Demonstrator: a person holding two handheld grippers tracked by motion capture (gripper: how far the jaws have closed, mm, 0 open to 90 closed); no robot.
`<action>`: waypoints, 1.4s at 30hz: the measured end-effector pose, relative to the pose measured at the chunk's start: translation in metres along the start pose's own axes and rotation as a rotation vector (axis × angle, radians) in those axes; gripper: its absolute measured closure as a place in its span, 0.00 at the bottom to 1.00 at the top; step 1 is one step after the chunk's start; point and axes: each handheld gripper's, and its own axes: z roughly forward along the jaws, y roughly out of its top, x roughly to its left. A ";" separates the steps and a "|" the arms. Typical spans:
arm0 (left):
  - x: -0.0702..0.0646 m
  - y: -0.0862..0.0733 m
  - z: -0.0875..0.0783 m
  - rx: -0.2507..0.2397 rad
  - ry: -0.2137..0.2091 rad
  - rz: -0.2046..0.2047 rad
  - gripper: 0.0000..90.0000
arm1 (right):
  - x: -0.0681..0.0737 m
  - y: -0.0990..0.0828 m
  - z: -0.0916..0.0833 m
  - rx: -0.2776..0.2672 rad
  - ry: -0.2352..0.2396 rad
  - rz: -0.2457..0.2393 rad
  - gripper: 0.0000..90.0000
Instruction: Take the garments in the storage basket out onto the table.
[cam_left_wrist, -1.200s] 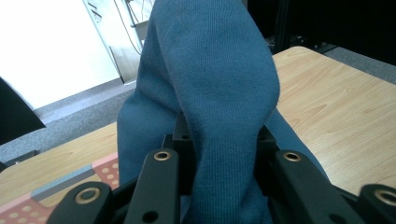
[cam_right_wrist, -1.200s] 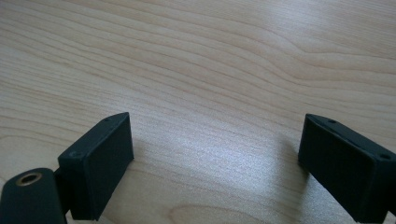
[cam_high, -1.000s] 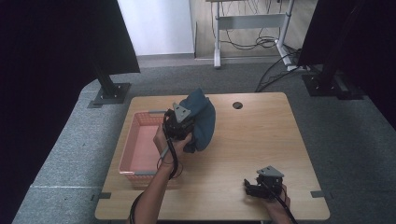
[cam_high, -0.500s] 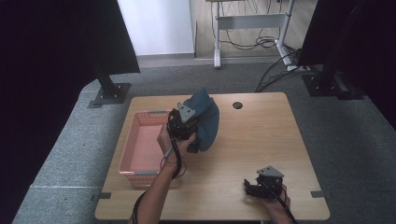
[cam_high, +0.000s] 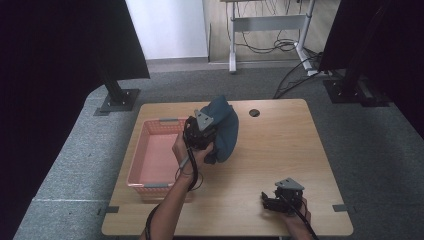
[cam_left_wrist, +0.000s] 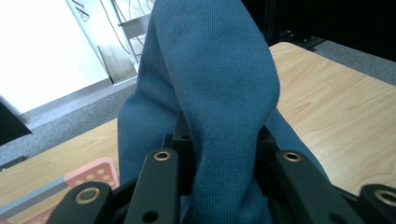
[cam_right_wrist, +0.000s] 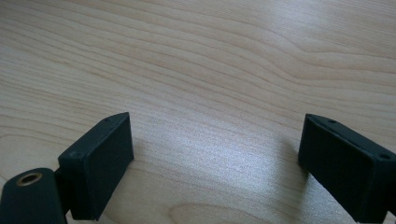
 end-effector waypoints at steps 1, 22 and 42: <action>0.000 0.000 0.000 0.000 0.000 0.000 0.79 | 0.000 0.000 0.000 0.000 0.000 0.000 0.11; -0.010 -0.007 0.012 0.015 -0.028 -0.001 0.79 | 0.000 0.000 0.000 -0.001 0.001 -0.001 0.11; -0.014 -0.020 0.023 0.046 -0.040 -0.004 0.79 | 0.000 0.000 0.000 -0.001 0.001 0.000 0.11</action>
